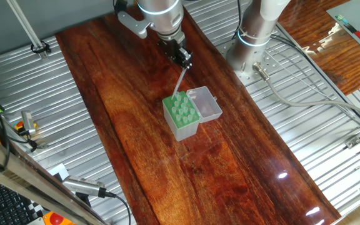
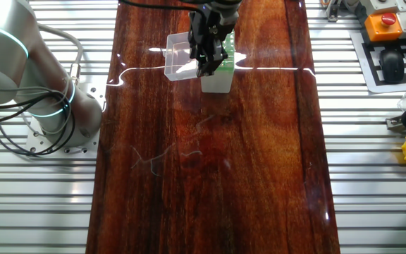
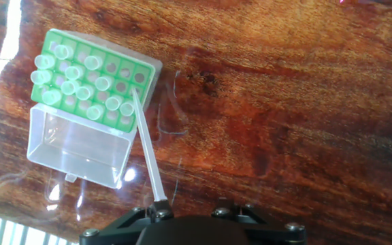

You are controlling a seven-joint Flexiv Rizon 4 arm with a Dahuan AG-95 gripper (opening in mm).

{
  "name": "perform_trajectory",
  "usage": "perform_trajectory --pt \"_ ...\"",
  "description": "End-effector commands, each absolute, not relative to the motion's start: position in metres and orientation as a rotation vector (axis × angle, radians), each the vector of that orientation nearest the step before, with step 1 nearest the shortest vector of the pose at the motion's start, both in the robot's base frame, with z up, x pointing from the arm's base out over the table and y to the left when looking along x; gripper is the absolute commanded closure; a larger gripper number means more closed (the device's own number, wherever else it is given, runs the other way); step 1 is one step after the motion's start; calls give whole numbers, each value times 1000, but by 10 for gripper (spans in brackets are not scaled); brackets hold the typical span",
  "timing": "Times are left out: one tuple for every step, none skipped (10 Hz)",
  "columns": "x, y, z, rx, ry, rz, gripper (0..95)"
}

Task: Insert a large pipette tip into the holder for large pipette tips

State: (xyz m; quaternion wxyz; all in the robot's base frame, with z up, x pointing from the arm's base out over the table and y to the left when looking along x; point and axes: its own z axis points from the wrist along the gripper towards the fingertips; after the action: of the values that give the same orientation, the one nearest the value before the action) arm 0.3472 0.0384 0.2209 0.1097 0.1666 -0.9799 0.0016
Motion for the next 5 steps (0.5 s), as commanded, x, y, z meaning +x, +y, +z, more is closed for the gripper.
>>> perform_trajectory --pt "348 39 220 488 -2882 8 570" --pt "348 38 220 475 -2884 12 570" --pt "348 38 220 477 -2886 11 570" --pt "348 38 220 493 -2886 3 570" --pt "348 38 220 499 -2886 -8 570"
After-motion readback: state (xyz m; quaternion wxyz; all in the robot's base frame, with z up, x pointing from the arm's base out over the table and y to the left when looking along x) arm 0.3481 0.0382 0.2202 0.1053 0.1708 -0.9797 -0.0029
